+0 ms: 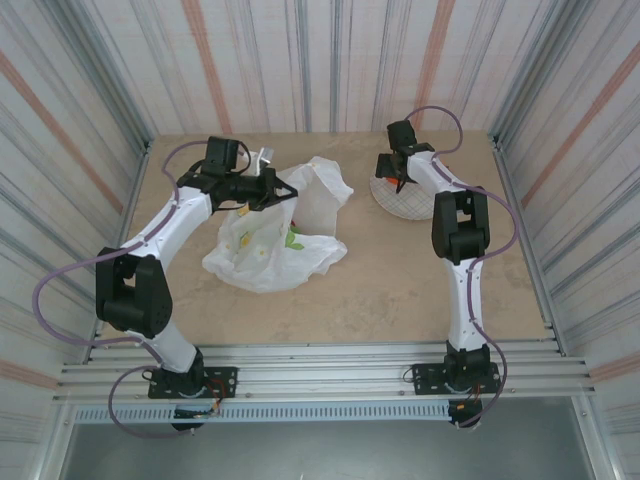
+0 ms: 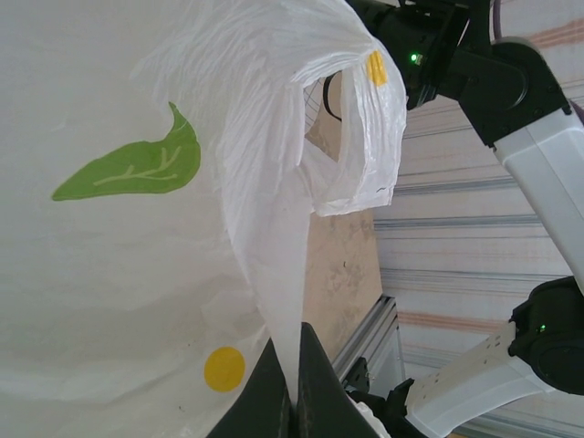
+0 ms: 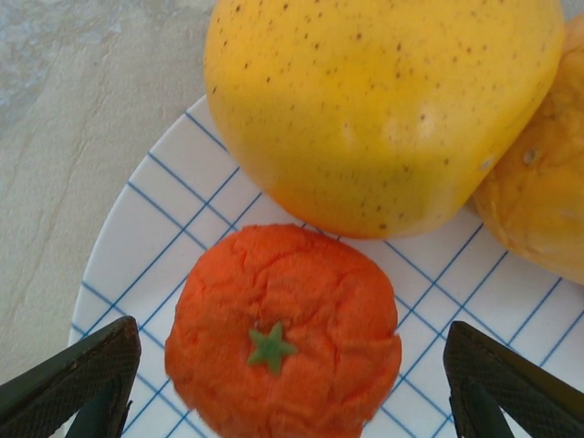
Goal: Place the fruits into the plastic bag
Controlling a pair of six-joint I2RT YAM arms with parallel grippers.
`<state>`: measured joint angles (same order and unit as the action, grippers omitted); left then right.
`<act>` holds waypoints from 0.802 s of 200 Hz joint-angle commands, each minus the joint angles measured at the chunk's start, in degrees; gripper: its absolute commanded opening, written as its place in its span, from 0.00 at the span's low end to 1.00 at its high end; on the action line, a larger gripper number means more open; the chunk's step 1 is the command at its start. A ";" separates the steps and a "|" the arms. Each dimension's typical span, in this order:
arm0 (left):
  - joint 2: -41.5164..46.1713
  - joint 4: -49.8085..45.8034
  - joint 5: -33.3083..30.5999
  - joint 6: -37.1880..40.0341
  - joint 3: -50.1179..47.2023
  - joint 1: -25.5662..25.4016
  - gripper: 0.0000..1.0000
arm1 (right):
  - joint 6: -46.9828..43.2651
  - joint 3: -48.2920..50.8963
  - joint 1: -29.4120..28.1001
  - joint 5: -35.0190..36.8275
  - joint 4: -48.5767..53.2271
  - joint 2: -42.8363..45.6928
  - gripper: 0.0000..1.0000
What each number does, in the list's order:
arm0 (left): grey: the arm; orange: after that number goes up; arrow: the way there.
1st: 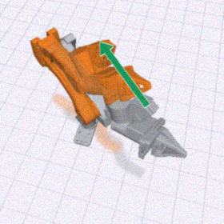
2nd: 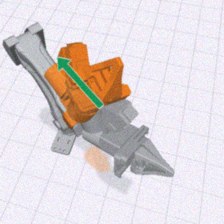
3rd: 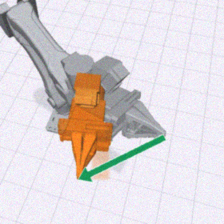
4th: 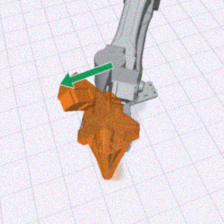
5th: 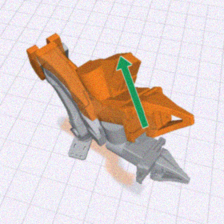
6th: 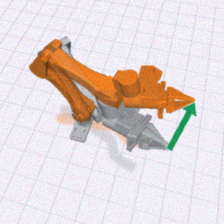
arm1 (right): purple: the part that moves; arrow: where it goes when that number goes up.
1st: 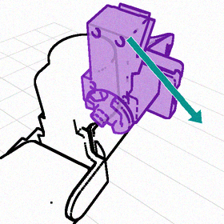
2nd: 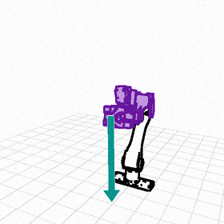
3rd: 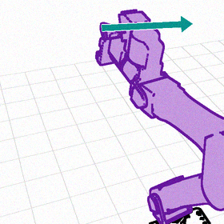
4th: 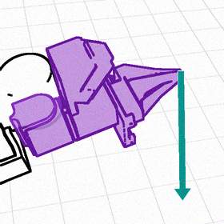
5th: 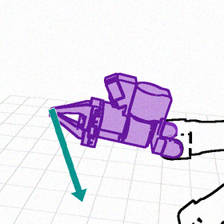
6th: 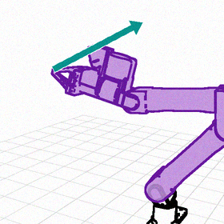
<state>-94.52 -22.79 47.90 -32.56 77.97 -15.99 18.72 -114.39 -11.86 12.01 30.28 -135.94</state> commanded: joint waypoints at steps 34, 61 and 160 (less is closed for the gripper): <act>2.98 -8.89 -12.60 8.42 2.77 -4.45 0.00 | -2.22 -6.31 0.70 -0.76 4.19 -4.78 0.79; 3.54 -9.69 -15.60 9.87 3.15 -6.21 0.00 | -2.35 -7.24 0.99 -1.42 4.43 -5.63 0.75; 5.40 -18.42 -35.79 16.00 10.30 -16.40 0.00 | -2.40 2.60 1.40 -7.03 1.52 4.78 0.54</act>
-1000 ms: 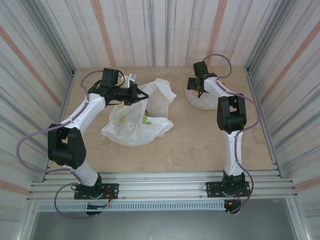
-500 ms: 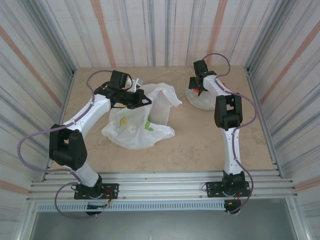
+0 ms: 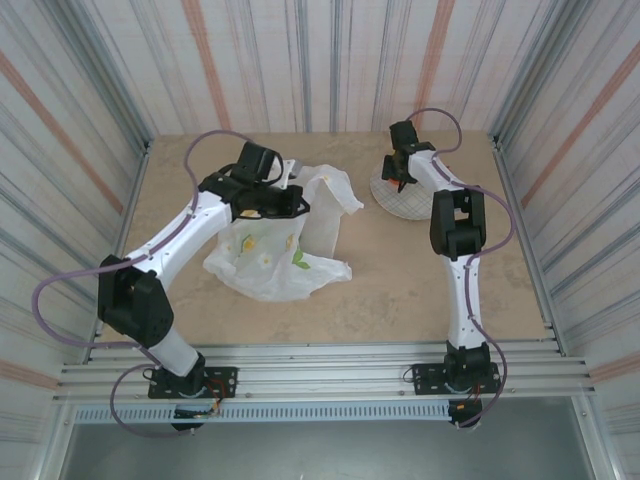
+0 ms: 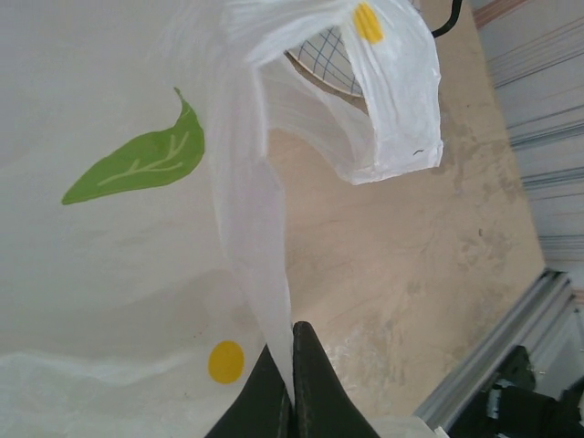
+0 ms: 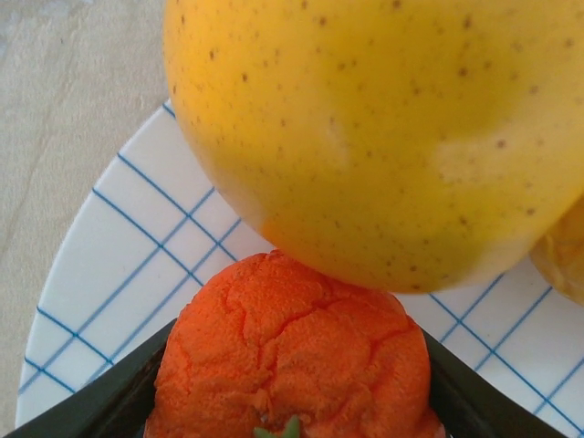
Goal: Place the fruits into the plastic bag
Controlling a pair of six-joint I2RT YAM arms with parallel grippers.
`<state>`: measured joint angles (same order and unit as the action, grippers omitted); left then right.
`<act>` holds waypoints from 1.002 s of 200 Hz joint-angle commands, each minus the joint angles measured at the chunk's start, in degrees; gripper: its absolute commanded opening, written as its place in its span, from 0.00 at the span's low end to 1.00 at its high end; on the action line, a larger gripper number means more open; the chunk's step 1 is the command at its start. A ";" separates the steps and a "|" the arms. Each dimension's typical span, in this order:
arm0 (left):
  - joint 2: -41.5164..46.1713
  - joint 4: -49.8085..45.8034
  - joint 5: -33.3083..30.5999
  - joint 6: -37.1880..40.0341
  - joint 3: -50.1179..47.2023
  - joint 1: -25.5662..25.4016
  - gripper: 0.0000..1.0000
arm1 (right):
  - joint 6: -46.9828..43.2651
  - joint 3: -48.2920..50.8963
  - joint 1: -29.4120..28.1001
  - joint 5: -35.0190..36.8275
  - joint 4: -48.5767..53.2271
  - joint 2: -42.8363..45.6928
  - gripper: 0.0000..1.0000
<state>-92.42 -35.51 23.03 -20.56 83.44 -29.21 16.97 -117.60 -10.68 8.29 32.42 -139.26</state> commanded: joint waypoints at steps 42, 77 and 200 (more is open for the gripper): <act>2.11 -9.72 -18.76 3.79 10.69 -6.00 0.00 | 4.15 31.00 -0.10 -12.86 -8.75 27.65 0.52; 0.99 -10.22 -17.57 3.16 13.41 -6.09 0.00 | 8.38 52.65 -2.78 -18.31 -14.60 45.47 0.51; 2.28 -6.01 -6.18 -3.51 8.66 -2.73 0.00 | 29.48 79.02 -21.64 -21.05 -51.46 50.78 0.51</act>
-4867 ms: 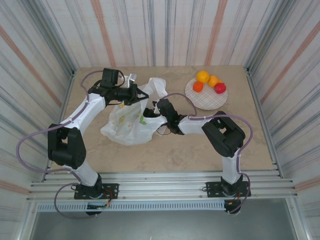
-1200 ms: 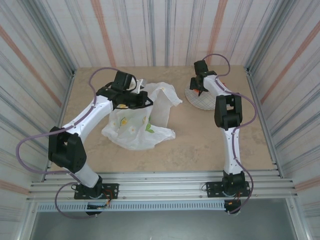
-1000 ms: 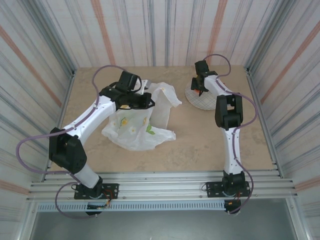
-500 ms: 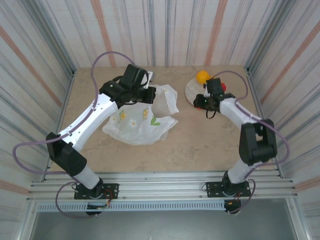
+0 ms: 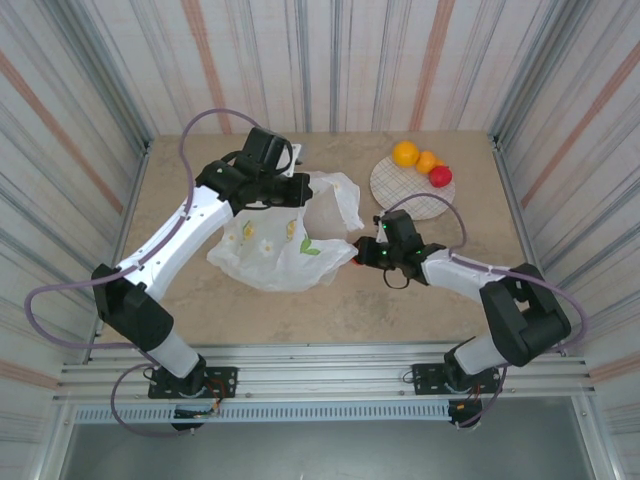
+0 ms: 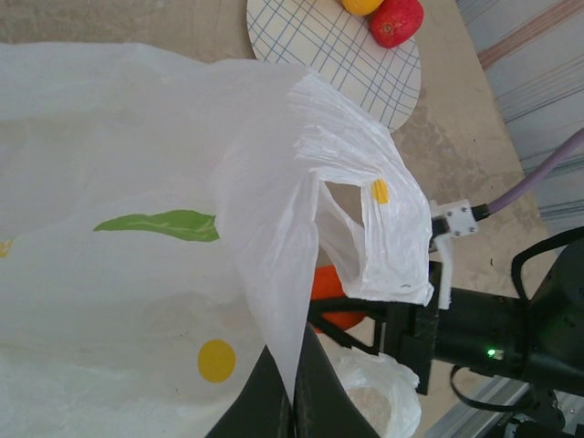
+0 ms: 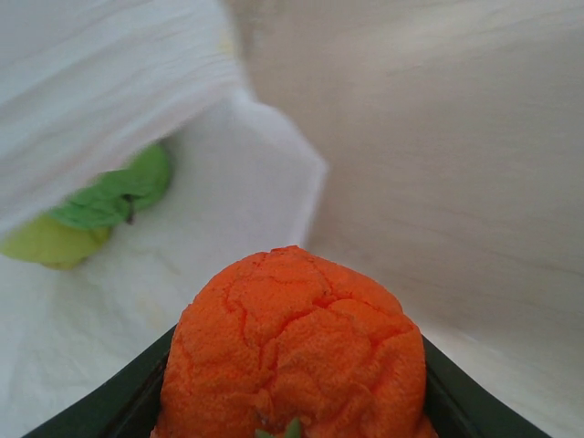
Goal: Place the fruits into the plastic bag
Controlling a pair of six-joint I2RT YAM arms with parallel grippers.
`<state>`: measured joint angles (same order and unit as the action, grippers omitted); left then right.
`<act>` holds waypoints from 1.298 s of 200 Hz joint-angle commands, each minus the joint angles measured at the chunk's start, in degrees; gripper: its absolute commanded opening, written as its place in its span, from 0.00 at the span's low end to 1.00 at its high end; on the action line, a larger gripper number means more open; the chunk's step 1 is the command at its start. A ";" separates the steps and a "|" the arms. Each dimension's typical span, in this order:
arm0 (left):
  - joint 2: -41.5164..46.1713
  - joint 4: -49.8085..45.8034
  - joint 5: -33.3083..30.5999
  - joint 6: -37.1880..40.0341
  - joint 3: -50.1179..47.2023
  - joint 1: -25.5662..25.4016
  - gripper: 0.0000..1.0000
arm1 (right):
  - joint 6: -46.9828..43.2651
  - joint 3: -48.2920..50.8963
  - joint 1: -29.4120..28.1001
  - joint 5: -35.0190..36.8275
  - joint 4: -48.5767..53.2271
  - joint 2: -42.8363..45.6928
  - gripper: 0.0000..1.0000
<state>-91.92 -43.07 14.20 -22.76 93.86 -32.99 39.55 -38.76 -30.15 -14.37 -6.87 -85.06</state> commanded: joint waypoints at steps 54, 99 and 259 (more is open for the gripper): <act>2.67 2.64 6.04 -1.09 -3.89 2.72 0.00 | 14.47 -4.85 -7.97 8.49 -23.41 -12.98 0.52; 2.00 3.08 7.11 0.24 -5.53 3.37 0.00 | 22.15 -10.76 -10.97 13.56 -29.51 -21.03 0.53; 2.60 7.32 8.10 2.08 -9.74 4.93 0.00 | 17.16 -32.55 -11.62 17.28 -8.15 -31.64 0.88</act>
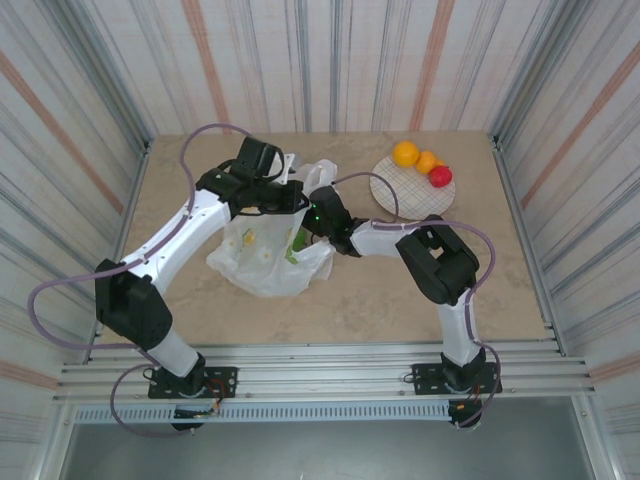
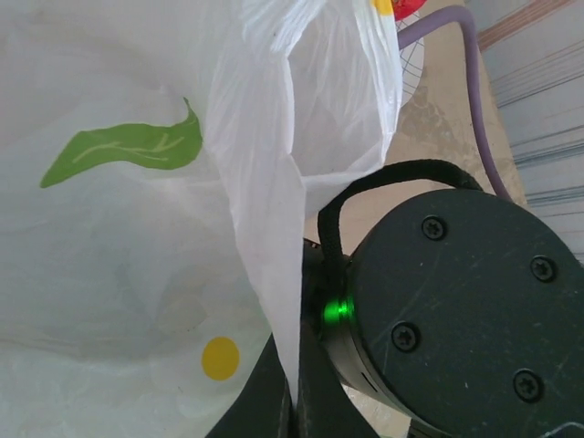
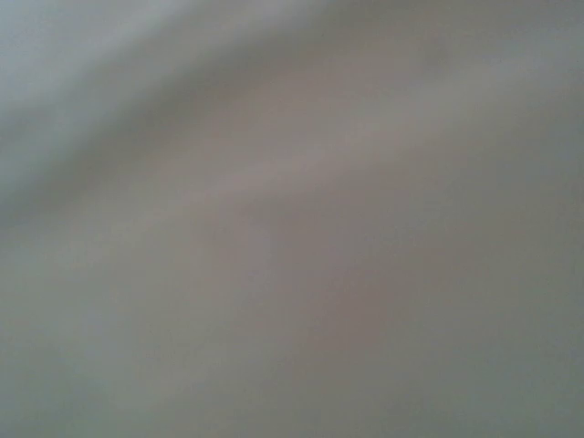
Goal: Place the fruits into the plastic bag
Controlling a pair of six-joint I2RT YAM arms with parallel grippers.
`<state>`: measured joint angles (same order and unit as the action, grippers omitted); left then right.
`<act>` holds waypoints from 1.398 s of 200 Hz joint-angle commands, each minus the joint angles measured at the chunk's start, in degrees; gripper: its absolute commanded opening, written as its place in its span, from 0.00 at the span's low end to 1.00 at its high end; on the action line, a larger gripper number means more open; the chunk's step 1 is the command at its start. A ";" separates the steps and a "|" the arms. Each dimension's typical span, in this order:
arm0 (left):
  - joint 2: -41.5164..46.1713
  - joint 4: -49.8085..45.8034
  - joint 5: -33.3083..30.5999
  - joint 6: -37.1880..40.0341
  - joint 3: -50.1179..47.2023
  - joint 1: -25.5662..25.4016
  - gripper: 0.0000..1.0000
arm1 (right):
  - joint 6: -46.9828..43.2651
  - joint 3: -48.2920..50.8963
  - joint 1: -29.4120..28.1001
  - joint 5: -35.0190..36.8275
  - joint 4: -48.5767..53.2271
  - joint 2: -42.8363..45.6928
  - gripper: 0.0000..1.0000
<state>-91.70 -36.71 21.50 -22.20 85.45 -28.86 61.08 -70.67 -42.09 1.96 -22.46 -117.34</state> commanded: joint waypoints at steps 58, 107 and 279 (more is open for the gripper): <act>3.28 2.29 1.50 1.20 -2.74 2.74 0.00 | -12.01 9.53 1.85 -4.06 4.77 10.70 0.91; 3.63 3.38 2.20 0.54 -3.61 4.33 0.00 | -15.85 18.83 2.59 -9.92 5.48 18.63 0.79; 2.40 4.31 4.30 -0.44 -4.06 5.04 0.00 | -13.27 33.19 8.45 -13.59 3.87 24.57 0.62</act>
<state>-90.39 -32.88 24.49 -22.33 81.87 -24.32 45.06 -34.72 -33.74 -11.60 -15.77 -88.60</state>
